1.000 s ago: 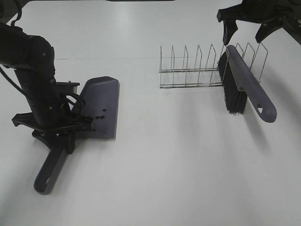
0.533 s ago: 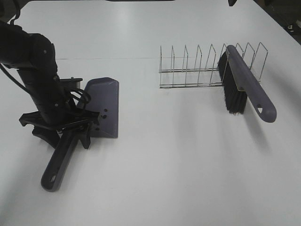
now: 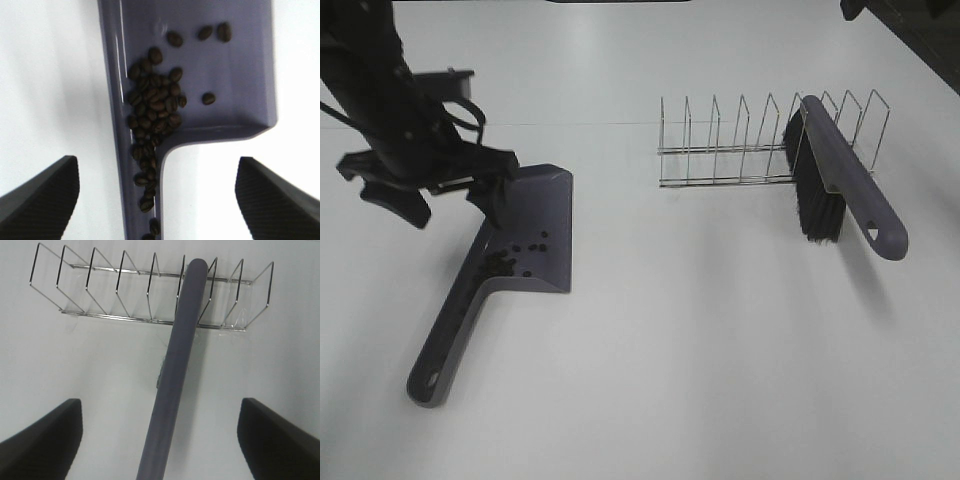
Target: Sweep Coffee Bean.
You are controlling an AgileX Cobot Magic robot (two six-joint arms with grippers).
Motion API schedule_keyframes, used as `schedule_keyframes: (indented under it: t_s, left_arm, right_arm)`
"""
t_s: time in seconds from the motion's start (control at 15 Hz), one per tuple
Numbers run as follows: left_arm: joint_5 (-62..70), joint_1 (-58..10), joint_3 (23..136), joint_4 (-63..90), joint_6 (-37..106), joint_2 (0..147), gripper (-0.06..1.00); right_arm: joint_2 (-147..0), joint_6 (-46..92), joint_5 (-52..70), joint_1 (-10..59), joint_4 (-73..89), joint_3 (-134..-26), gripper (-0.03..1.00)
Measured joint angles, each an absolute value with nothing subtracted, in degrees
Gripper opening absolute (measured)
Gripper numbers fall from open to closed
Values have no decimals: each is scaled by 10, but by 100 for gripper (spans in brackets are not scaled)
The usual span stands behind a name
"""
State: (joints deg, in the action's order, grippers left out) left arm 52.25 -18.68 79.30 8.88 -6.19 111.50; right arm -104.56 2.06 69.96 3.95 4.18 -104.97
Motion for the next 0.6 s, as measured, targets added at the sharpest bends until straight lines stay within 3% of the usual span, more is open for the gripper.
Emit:
schedule_keyframes:
  t_s: [0.27, 0.6]
  left_arm:
    - [595, -74, 805, 60, -31, 1018, 78]
    - [658, -35, 766, 0, -28, 900, 78]
  right_arm:
    - [-912, 37, 700, 40, 37, -923, 74]
    - [-753, 38, 693, 40, 37, -743, 74]
